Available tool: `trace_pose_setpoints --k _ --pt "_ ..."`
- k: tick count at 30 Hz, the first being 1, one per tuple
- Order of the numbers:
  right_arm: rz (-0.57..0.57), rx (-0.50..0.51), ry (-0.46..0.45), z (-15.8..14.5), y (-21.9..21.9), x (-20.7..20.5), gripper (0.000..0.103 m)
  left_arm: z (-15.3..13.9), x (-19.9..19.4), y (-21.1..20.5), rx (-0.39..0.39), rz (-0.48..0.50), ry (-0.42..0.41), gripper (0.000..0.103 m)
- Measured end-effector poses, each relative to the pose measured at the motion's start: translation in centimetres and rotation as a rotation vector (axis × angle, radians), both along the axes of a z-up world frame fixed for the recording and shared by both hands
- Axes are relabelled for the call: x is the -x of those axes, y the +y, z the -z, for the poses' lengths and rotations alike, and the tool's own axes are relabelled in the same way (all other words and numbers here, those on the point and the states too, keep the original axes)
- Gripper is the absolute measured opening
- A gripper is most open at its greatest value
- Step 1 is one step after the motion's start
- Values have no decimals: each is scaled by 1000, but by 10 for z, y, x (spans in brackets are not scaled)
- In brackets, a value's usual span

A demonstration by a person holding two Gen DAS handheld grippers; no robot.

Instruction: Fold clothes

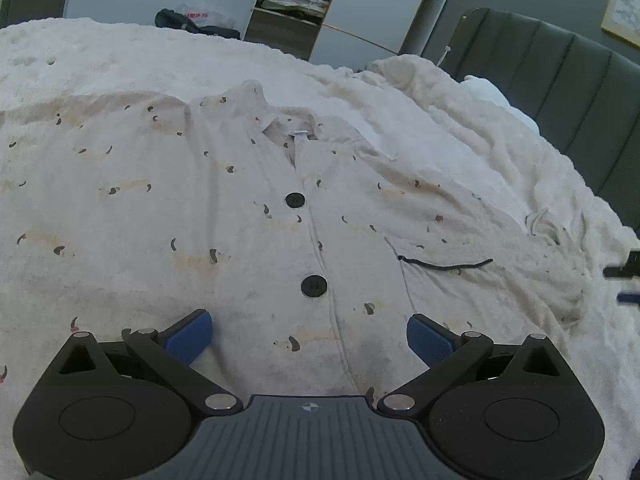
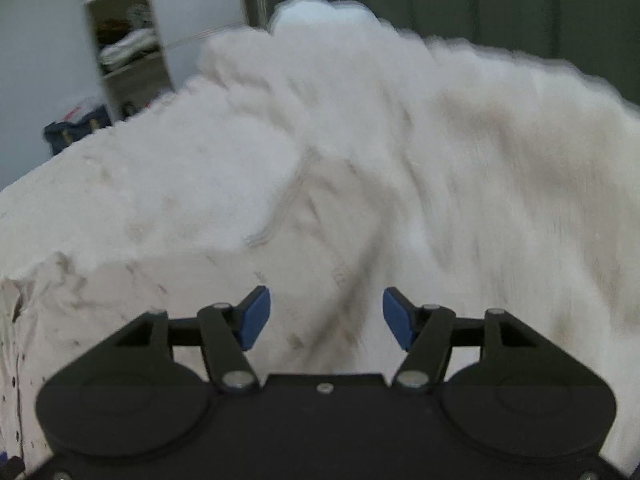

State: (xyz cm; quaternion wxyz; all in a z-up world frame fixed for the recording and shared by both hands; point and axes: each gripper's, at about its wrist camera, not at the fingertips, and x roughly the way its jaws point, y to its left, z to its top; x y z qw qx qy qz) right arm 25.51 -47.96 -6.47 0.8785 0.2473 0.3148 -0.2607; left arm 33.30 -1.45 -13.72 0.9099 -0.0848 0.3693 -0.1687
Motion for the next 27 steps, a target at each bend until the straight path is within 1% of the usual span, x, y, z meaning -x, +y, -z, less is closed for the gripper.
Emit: trace_pose_setpoints --k 3,5,8,9,10,11,12,13,14,15,16,17,18,19,21,22,23,24,25,26,27 --pt "103 -149 -111 21 -25 16 61 1 1 -3 -18 4 -3 103" --pt "149 -235 -154 33 -42 13 62 2 1 -5 -32 8 -7 103" --pt "252 -341 -197 51 -65 4 62 3 1 -7 -48 15 -13 103" --pt "297 -378 -233 67 -71 -19 63 3 1 -7 -50 17 -14 103" --pt "321 -408 -257 74 -79 -26 68 3 2 -7 -50 17 -15 103" --pt "334 -434 -275 77 -83 -33 72 4 2 -6 -48 18 -17 103" --pt "335 -448 -271 76 -83 -41 72 4 2 -6 -46 18 -19 103" --pt "336 -463 -266 76 -83 -50 72 5 1 -6 -46 19 -20 103" --pt "337 -478 -261 75 -83 -58 63 5 0 -6 -47 19 -19 103" --pt "279 -459 -270 66 -78 -67 44 6 0 -7 -48 20 -18 103" --pt "221 -440 -279 57 -74 -77 3 7 -1 -7 -50 20 -17 103" --pt "164 -422 -288 48 -69 -86 2 7 -2 -8 -53 21 -17 103" --pt "118 -352 -262 32 -58 -96 2 8 -2 -9 -59 23 -18 103" --pt "35 -239 -215 9 -34 -110 2 8 -2 -10 -66 25 -20 103" --pt "-52 -136 -179 -14 -1 -121 2 7 -1 -10 -71 27 -21 103" --pt "-108 -90 -160 -26 23 -124 6 7 -1 -10 -71 28 -21 103" --pt "-203 -67 -147 -37 58 -124 13 7 -1 -10 -69 29 -20 103" --pt "-281 -69 -142 -41 77 -124 17 7 -1 -9 -63 29 -19 103" --pt "-407 -66 -136 -43 107 -122 21 7 -1 -8 -57 29 -17 103" --pt "-492 -55 -125 -42 129 -118 33 7 -1 -6 -51 29 -16 103" --pt "-535 -52 -108 -41 140 -117 42 7 -1 -5 -45 30 -15 103"
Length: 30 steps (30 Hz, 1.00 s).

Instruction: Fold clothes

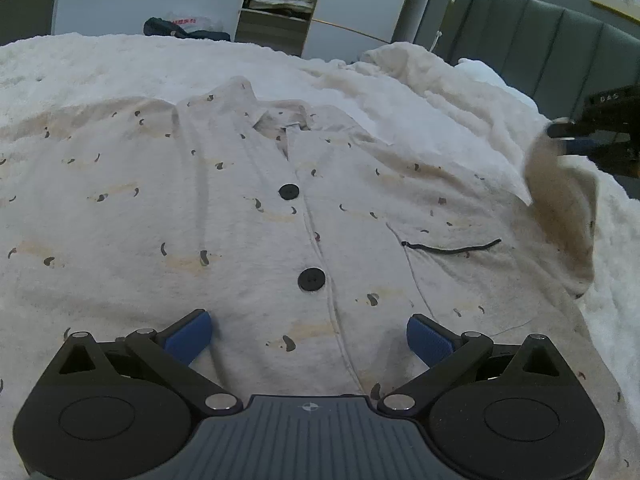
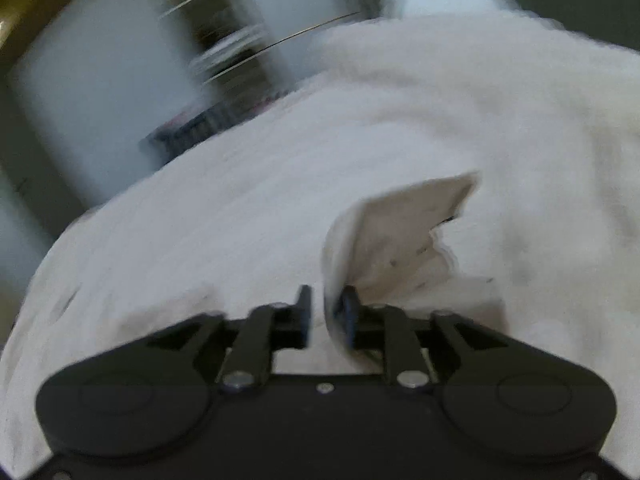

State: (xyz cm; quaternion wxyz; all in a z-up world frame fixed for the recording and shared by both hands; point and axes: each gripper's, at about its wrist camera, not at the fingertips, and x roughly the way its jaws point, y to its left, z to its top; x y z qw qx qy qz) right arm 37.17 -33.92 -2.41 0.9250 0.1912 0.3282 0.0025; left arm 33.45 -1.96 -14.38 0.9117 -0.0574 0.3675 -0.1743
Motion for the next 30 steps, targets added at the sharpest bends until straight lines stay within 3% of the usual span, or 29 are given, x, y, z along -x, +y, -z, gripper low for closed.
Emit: trace_pose_setpoints --k 1,2,4,8,12,15,16,18,19,24,30 --pt "-103 6 50 8 17 2 50 0 0 1 6 0 1 103" --pt "-207 11 99 16 34 3 46 -1 0 3 12 0 3 103" --pt "-288 63 131 27 48 16 43 -1 0 5 23 0 7 103" --pt "-49 154 26 10 3 21 50 -2 0 2 11 1 10 103" --pt "57 141 0 10 -59 -7 61 -1 0 -2 -13 9 4 103" --pt "98 53 77 36 -94 -39 60 1 -2 -4 -27 19 0 103" --pt "101 -44 96 48 -103 -46 58 1 -2 -4 -31 23 -1 103" --pt "92 -246 153 73 -113 -54 45 2 -3 -5 -38 27 -4 103" --pt "86 -295 162 79 -114 -56 36 3 -3 -5 -41 28 -5 103" --pt "66 -305 158 86 -109 -47 36 3 -2 -8 -65 35 -10 103" --pt "34 -391 206 79 -119 -25 37 3 -1 -10 -78 37 -11 103"
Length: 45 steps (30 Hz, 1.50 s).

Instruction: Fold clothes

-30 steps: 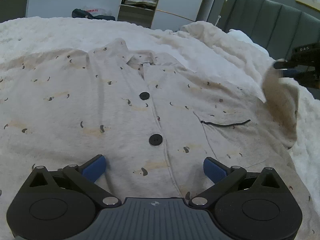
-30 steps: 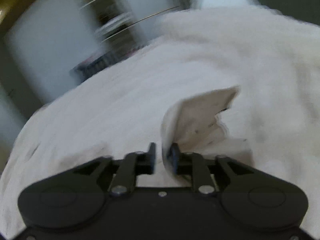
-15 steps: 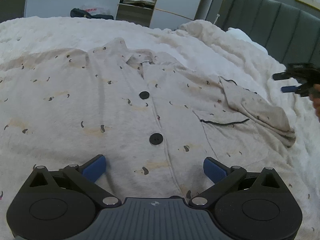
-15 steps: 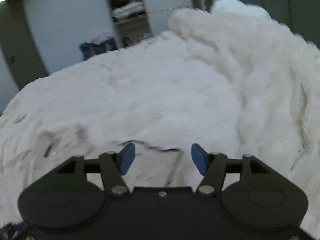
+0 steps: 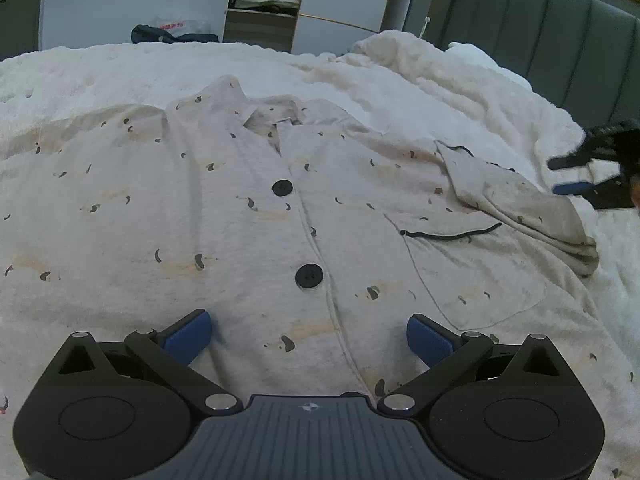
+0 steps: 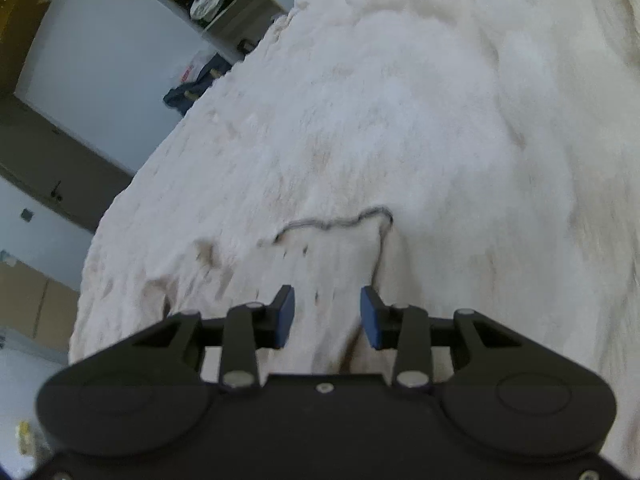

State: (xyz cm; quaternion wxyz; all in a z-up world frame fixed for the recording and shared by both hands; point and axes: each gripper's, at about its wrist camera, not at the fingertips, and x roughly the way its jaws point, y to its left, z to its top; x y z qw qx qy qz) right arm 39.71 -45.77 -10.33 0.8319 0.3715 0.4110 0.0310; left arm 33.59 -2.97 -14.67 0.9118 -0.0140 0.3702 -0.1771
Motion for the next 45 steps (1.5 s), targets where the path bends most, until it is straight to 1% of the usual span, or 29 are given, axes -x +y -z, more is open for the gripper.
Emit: trace_pose_setpoints --k 2,4,6,8,11,12,15,16,17,20,22,23,24,26,27,28,29,31,32,34,35,36,37,39,40,41,42,44,45 --pt "-28 -38 16 3 -1 4 37 0 0 0 -2 2 1 103" --pt "-45 -44 26 7 -2 3 37 0 1 0 -5 3 0 103" --pt "-50 -67 31 13 -4 -7 37 0 1 -1 -13 4 -5 103" --pt "-51 -107 9 17 -8 -16 37 1 2 -3 -27 7 -12 103" --pt "-70 -178 -12 30 -12 -47 37 2 3 -6 -47 12 -19 103" --pt "-69 -180 -9 30 -12 -46 37 3 2 -7 -50 14 -19 103" --pt "-49 -202 -18 39 -17 -67 36 4 1 -7 -52 19 -20 103" --pt "-37 -210 -25 40 -20 -71 28 5 0 -7 -51 20 -20 103" --pt "-30 -205 -26 39 -20 -72 4 6 -1 -7 -51 20 -20 103" --pt "-30 -122 -80 21 -19 -67 1 7 -2 -8 -55 22 -22 103" --pt "-25 -74 -219 -13 -27 -44 1 7 0 -9 -58 23 -24 103" --pt "-14 -62 -258 -23 -32 -35 1 6 0 -8 -57 23 -25 103" --pt "40 -23 -355 -46 -44 -13 1 6 1 -8 -57 23 -24 103" --pt "218 120 -538 -83 -69 40 1 6 1 -9 -59 23 -25 103" --pt "265 161 -567 -89 -75 53 1 6 1 -9 -61 23 -25 103" --pt "393 314 -603 -100 -87 85 1 6 1 -10 -64 24 -26 103" --pt "434 380 -603 -102 -90 94 4 6 2 -10 -67 26 -27 103" --pt "554 658 -487 -89 -105 114 12 6 2 -11 -72 29 -29 103" --pt "555 703 -436 -83 -109 113 12 6 3 -11 -75 30 -31 103" --pt "503 746 -256 -53 -125 112 12 6 4 -11 -82 35 -35 103" --pt "485 724 -201 -43 -129 112 12 6 4 -11 -83 35 -36 103" --pt "484 704 -95 -28 -134 115 12 6 5 -11 -84 35 -38 103" --pt "490 699 -70 -25 -136 118 15 7 5 -11 -86 35 -40 103" --pt "498 681 -54 -22 -135 121 27 7 5 -11 -90 35 -42 103" --pt "488 685 -45 -24 -137 123 36 7 6 -12 -93 35 -44 103" --pt "485 698 -35 -26 -137 123 36 7 6 -12 -95 36 -46 103" --pt "493 741 -32 -35 -135 122 36 7 6 -12 -96 36 -47 103" --pt "511 837 -86 -50 -119 112 39 8 6 -13 -103 36 -47 103" --pt "489 887 -145 -60 -108 106 43 8 6 -14 -106 36 -47 103"
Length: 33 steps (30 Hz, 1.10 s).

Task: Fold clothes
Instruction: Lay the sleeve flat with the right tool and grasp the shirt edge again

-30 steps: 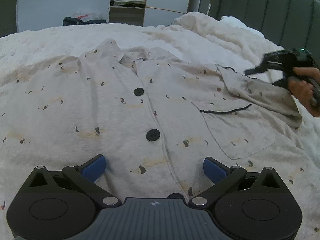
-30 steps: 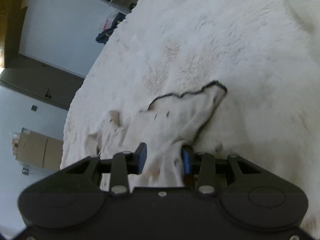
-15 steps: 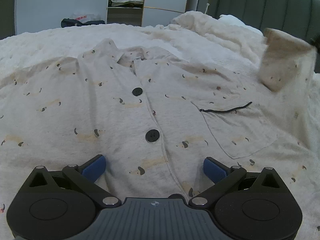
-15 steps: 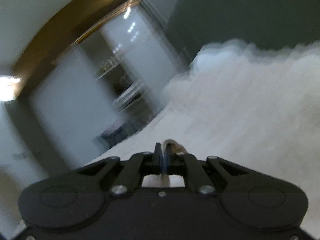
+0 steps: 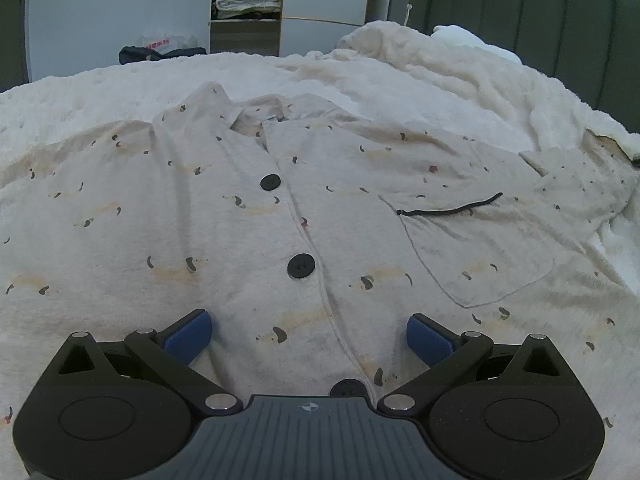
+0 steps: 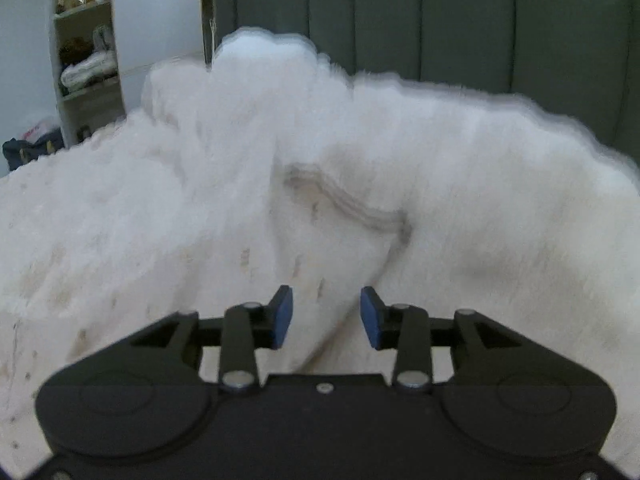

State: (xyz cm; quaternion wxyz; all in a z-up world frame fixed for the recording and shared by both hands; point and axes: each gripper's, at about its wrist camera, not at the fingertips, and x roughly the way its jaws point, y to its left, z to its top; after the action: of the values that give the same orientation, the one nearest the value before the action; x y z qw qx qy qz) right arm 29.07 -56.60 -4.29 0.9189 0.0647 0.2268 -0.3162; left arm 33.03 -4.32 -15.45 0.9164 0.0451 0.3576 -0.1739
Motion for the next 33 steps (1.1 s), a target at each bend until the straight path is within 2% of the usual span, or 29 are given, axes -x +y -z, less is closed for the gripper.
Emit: trace_pose_setpoints --k 1,2,5,7,8,11,12,13,14,15,16,17,18,19,20,21,22,24,25,27,28,29,31,33 --pt "-36 63 -30 -10 10 -5 58 0 0 -1 -5 1 -1 103" --pt "-115 80 -36 -15 18 -19 64 0 -1 -2 -11 2 -1 103" --pt "-261 53 31 -12 39 -58 63 1 -2 -4 -18 4 -2 103" --pt "-435 -35 82 0 68 -98 62 2 -3 -4 -17 3 0 103" --pt "-476 -64 92 2 74 -107 62 2 -3 -4 -19 3 -1 103" --pt "-707 -156 190 20 122 -160 62 3 -2 -4 -20 3 -4 103" --pt "-725 -142 210 24 130 -166 62 3 -2 -4 -18 4 -3 103" --pt "-768 -93 297 37 143 -186 62 3 -2 -3 -16 4 -2 103" --pt "-775 -78 340 42 147 -191 60 3 -3 -3 -15 4 -2 103" --pt "-779 -59 435 53 150 -204 60 3 -3 -3 -15 4 -1 103" --pt "-794 -99 508 62 146 -214 55 3 -3 -3 -15 4 -1 103" --pt "-798 -161 519 62 140 -219 32 3 -3 -3 -15 4 0 103" --pt "-798 -197 520 60 137 -219 15 3 -3 -4 -14 4 1 103" --pt "-800 -208 519 54 136 -219 2 3 -4 -4 -14 4 2 103" --pt "-802 -218 517 47 135 -220 1 3 -4 -4 -13 4 3 103" --pt "-835 -175 475 34 138 -217 1 3 -4 -4 -14 5 3 103" --pt "-897 -169 387 15 139 -212 1 2 -4 -4 -13 5 3 103" --pt "-921 -139 330 7 142 -199 1 2 -4 -3 -11 5 4 103" --pt "-929 -100 332 6 146 -199 2 2 -4 -3 -10 5 4 103" --pt "-921 -5 384 13 151 -196 17 2 -3 -2 -9 5 2 103" --pt "-907 32 415 17 151 -195 33 2 -3 -2 -9 5 2 103" --pt "-892 68 446 21 151 -193 41 2 -3 -2 -9 5 2 103" --pt "-764 83 360 13 124 -173 47 2 -3 -2 -11 6 2 103" --pt "-641 39 272 4 96 -155 50 2 -3 -2 -11 6 1 103"
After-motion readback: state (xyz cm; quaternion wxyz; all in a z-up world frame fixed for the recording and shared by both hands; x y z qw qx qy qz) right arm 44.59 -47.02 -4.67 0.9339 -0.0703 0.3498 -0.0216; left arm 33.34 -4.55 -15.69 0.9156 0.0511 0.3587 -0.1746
